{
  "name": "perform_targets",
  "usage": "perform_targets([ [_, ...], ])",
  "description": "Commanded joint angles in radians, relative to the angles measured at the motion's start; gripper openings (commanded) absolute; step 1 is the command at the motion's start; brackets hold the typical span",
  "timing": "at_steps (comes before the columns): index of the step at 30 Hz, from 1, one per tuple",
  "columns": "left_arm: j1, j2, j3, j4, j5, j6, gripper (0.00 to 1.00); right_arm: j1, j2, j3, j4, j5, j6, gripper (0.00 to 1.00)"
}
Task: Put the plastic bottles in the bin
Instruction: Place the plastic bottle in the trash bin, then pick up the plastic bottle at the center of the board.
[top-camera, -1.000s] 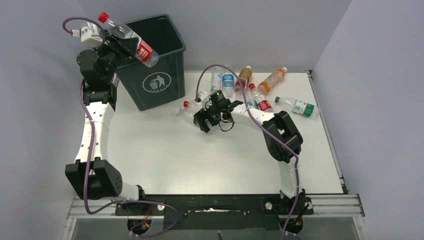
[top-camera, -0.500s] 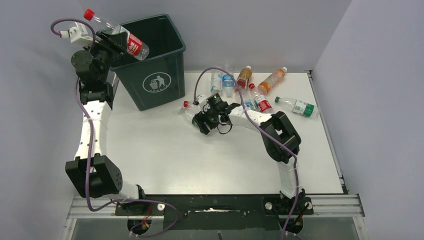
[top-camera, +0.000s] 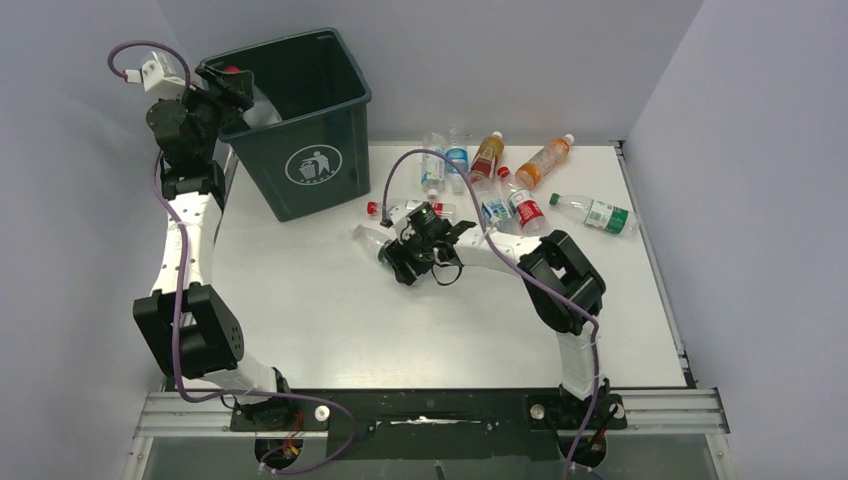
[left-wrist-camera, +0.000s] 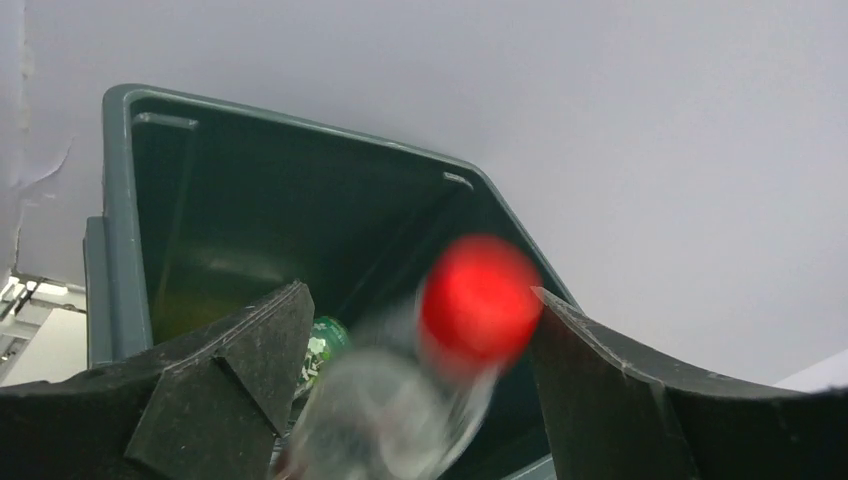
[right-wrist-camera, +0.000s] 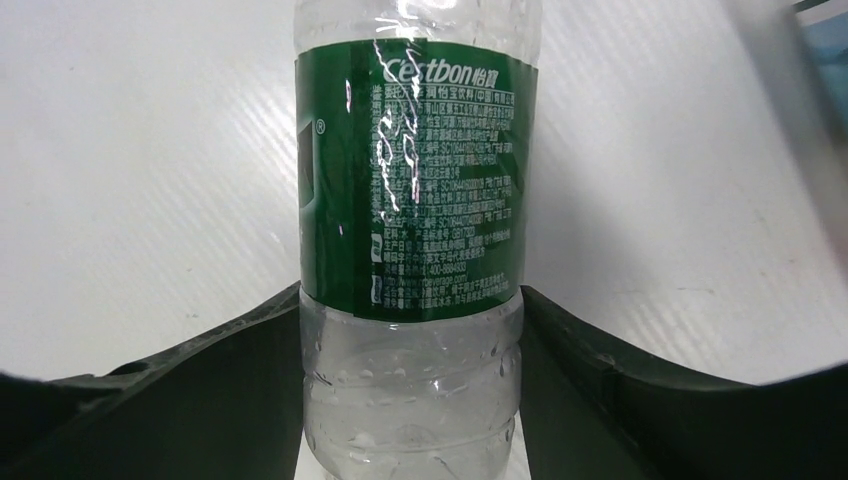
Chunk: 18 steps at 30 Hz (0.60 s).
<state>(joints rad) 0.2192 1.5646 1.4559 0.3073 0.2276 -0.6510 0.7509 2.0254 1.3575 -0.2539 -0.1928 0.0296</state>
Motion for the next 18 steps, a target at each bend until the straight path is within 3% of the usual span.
perform_targets([
  [1,0.012,0.011,0.091,-0.026,0.004,0.012,0.8,0.015,-0.101,-0.029,0.006,0.004,0.035,0.62],
  [18,0.029,-0.209,0.088,-0.247,0.108,-0.035,0.83,0.018,-0.333,-0.09,-0.012,-0.005,0.101,0.6],
])
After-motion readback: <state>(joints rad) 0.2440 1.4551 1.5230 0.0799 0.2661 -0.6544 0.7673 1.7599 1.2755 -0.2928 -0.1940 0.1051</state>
